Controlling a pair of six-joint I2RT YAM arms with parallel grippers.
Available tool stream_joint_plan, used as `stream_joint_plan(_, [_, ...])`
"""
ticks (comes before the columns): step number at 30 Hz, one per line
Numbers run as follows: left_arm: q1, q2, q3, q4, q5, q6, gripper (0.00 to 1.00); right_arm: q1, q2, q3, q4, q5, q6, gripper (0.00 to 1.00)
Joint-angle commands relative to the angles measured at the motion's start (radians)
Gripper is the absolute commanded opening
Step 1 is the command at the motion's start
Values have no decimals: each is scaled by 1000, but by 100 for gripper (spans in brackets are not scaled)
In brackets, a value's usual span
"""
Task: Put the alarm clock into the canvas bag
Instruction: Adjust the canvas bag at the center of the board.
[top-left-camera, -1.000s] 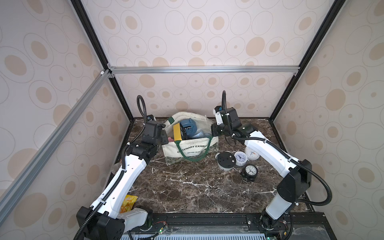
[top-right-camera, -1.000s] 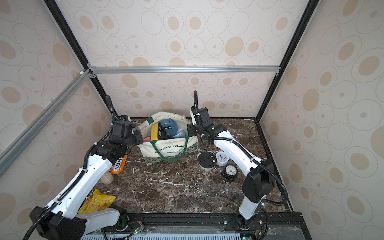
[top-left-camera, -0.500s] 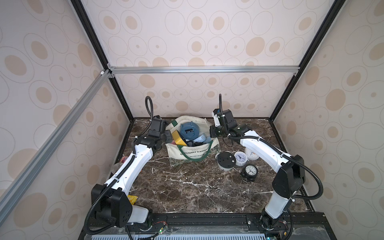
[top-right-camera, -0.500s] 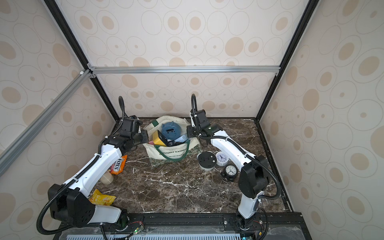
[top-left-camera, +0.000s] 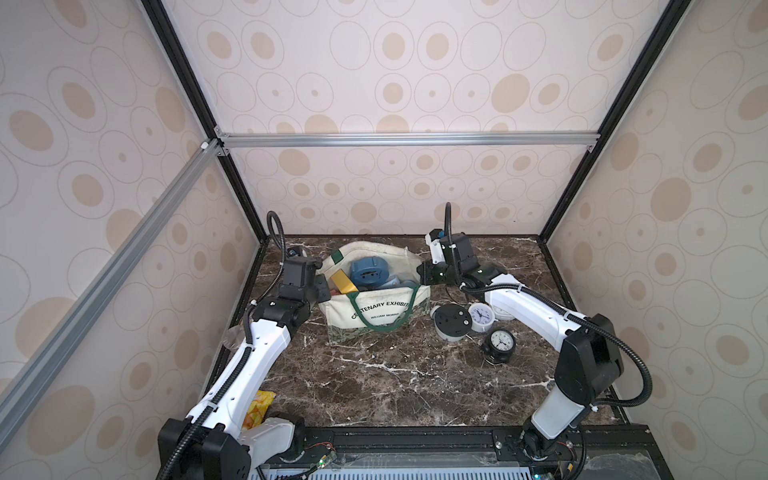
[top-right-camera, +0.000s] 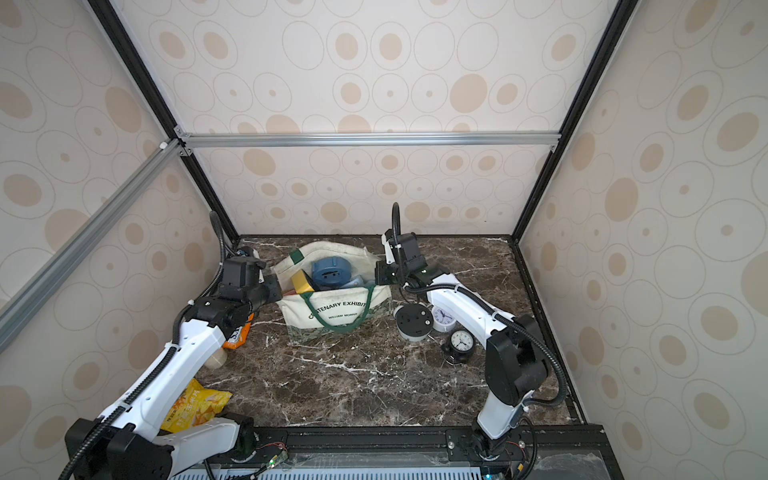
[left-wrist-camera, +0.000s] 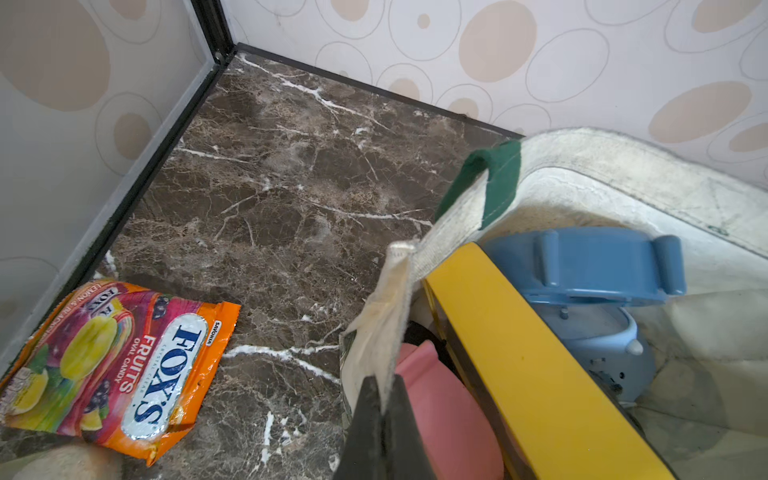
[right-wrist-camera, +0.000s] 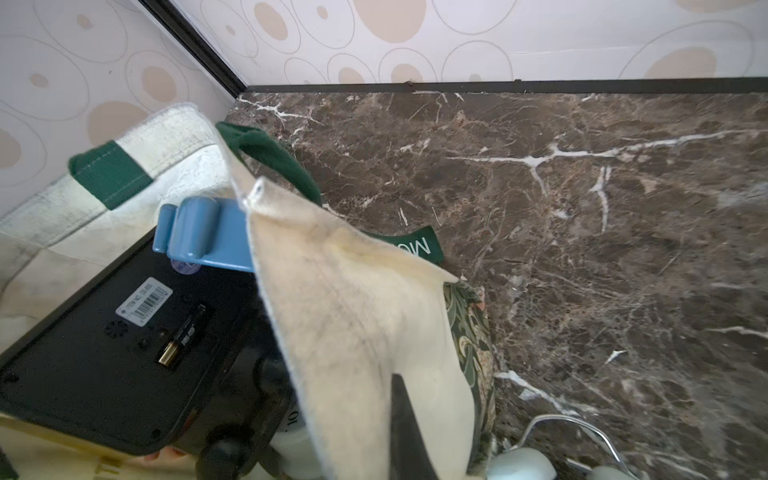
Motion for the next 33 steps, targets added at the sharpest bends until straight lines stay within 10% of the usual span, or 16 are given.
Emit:
stream_joint_plan(1, [81, -17, -8, 56, -110, 23, 0, -113, -66, -51, 83, 72, 2, 0])
stream_joint_plan(8, [80, -18, -10, 116, -1, 11, 0, -114, -109, -140, 174, 30, 27, 1])
stream_joint_plan(17, [78, -105, -126, 239, 187, -10, 10, -119, -129, -216, 274, -84, 28, 39])
stream_joint_plan(24, [76, -171, -128, 223, 200, 39, 37, -130, -197, -247, 296, -112, 27, 60])
stream_joint_plan(30, [76, -206, -74, 189, 198, 75, 94, -163, -296, -238, 171, -117, -3, 84])
stream_joint_plan(33, [77, -224, -75, 198, 232, 76, 98, -187, -355, -287, 141, -99, 13, 90])
